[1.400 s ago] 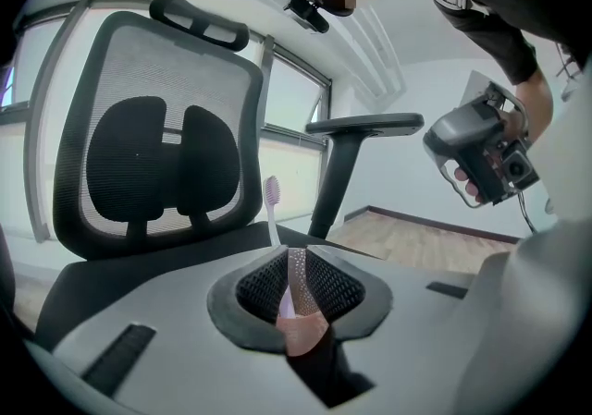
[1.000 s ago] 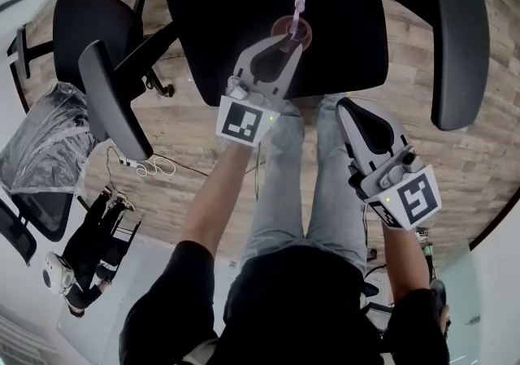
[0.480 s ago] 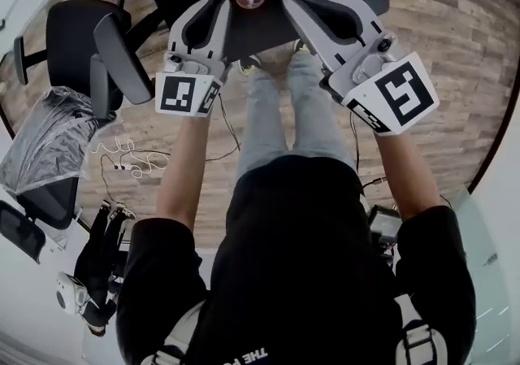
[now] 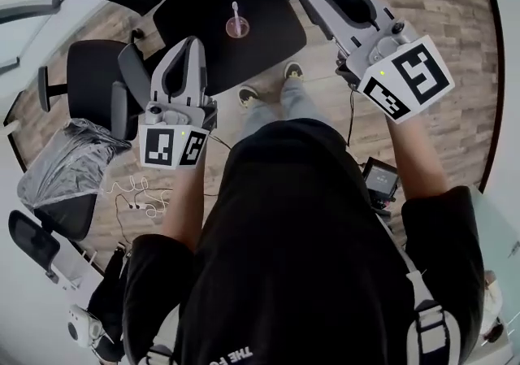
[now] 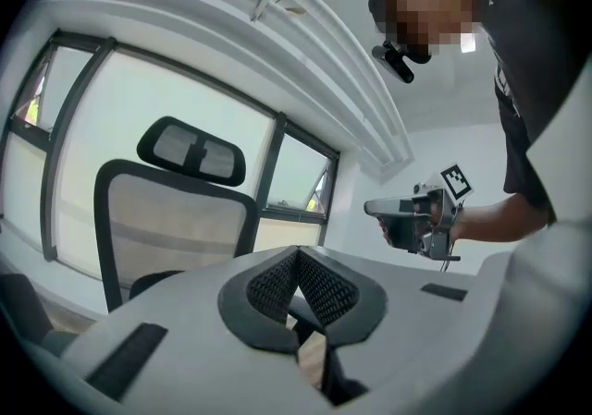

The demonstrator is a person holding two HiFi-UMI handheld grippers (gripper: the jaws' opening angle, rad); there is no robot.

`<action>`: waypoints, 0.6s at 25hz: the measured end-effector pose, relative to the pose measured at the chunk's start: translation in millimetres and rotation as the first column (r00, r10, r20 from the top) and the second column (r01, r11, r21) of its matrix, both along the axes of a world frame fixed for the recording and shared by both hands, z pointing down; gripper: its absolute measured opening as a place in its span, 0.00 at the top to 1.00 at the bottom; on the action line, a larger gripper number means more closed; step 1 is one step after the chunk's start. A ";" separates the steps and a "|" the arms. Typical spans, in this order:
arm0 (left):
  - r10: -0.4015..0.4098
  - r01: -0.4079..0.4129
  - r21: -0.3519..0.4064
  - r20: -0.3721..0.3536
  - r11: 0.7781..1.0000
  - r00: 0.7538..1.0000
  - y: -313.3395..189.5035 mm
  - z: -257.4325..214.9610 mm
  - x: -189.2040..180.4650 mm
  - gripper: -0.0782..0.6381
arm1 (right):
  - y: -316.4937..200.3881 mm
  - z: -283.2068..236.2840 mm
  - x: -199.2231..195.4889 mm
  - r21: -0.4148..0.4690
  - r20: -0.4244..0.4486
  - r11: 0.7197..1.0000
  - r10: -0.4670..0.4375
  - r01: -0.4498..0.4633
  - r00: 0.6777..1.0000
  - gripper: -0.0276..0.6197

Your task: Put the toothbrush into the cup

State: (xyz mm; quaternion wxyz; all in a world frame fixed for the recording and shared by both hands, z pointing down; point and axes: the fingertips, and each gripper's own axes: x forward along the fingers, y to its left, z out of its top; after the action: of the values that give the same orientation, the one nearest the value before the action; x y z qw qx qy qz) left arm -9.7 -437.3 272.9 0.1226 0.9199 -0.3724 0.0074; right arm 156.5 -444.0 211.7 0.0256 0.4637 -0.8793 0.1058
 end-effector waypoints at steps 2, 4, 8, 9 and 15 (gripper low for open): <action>-0.025 0.025 0.014 -0.009 1.000 1.000 7.0 -24.6 -1.5 0.86 | 10.0 -11.6 11.5 0.000 -0.006 0.999 0.040 -0.040 0.999 0.92; -0.043 0.044 0.025 -0.018 0.999 0.999 12.7 -41.2 -2.8 0.86 | 19.3 -14.4 16.7 0.007 -0.026 0.998 0.060 -0.059 0.998 0.92; -0.025 0.027 0.055 -0.045 0.998 0.999 13.3 -57.2 0.0 0.86 | 23.0 -20.7 25.0 0.039 -0.013 0.995 0.088 -0.088 0.996 0.92; -0.013 0.016 0.060 -0.053 0.998 0.999 13.5 -59.3 1.5 0.86 | 23.2 -23.4 27.3 0.048 -0.005 0.994 0.097 -0.096 0.995 0.92; 0.024 -0.017 0.101 -0.073 0.995 0.997 9.8 -72.7 10.9 0.86 | 20.0 -35.3 34.6 0.100 -0.005 0.988 0.122 -0.121 0.993 0.92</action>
State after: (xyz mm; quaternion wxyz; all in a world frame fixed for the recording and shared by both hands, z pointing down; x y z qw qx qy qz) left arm 1.2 -427.5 200.2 0.0899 0.9283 -0.3580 -0.0440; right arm 191.1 -423.9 176.4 0.0007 0.5176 -0.8535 0.0607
